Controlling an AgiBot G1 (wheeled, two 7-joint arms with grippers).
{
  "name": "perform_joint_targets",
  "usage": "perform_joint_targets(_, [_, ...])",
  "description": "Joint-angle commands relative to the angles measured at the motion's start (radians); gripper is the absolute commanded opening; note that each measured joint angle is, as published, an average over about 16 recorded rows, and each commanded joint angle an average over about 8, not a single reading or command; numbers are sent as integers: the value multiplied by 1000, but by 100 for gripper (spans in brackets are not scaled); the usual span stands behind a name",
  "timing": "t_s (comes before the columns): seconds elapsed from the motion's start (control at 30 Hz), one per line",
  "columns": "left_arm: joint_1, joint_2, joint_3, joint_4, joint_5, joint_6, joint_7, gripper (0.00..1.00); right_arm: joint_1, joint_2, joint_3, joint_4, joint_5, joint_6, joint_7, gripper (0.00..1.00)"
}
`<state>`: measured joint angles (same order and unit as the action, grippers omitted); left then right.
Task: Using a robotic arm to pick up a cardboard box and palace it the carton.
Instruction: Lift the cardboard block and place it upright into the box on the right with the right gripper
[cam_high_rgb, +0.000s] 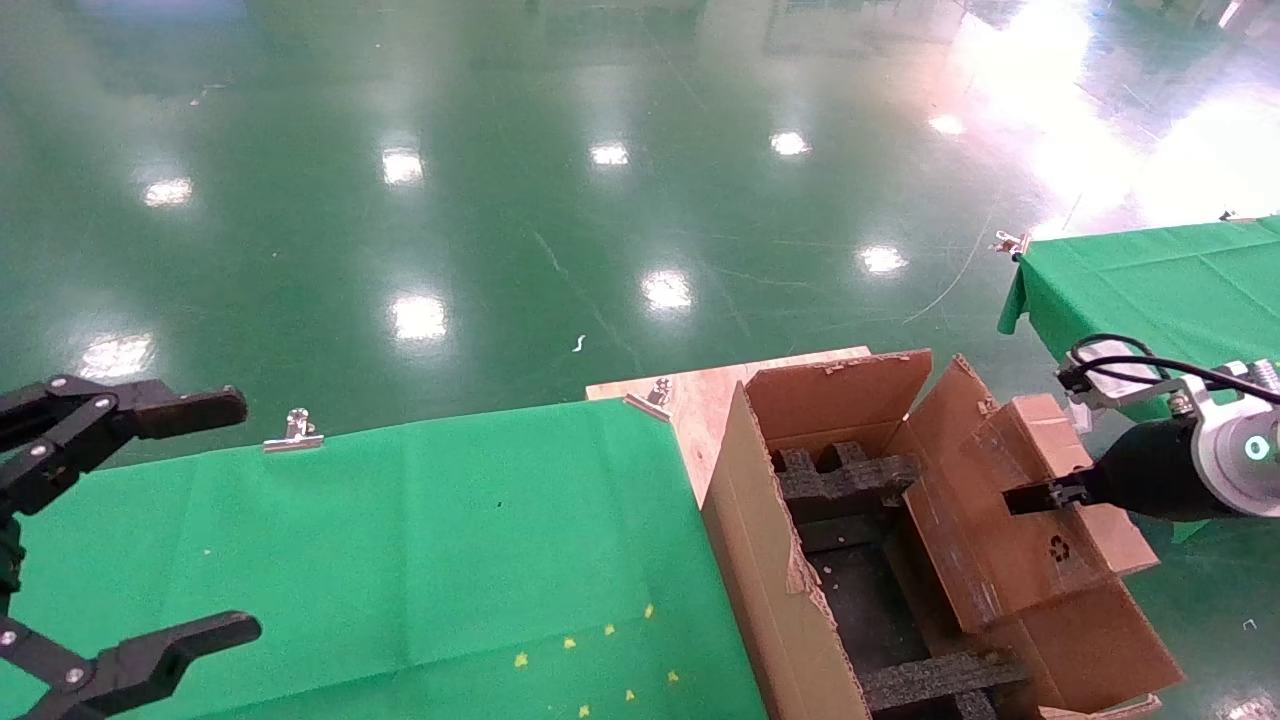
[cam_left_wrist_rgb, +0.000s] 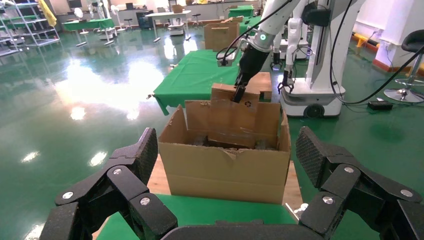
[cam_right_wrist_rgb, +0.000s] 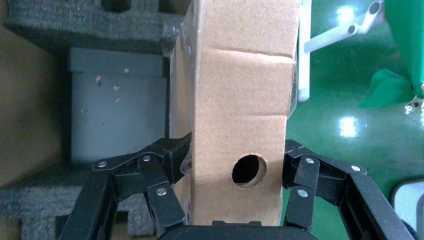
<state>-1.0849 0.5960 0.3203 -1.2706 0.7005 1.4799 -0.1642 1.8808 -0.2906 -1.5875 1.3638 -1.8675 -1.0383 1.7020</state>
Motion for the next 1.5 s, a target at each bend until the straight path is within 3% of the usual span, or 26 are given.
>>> perform_joint_targets(0.03, [0,0,0,0,0,0,0,100,4,-1,0,0,9,-17,-5,0])
perform_joint_targets(0.23, [0,0,0,0,0,0,0,100,-16,-18,-11,-3,3,-8,10,0])
perform_joint_targets(0.67, [0,0,1,0,0,0,0,100,-94,-73,-43,-6,-138,109,143,0])
perform_joint_targets(1.5, [0,0,1,0,-1,0,1,100,-234,-125,-90,-32,-267,244,291,0])
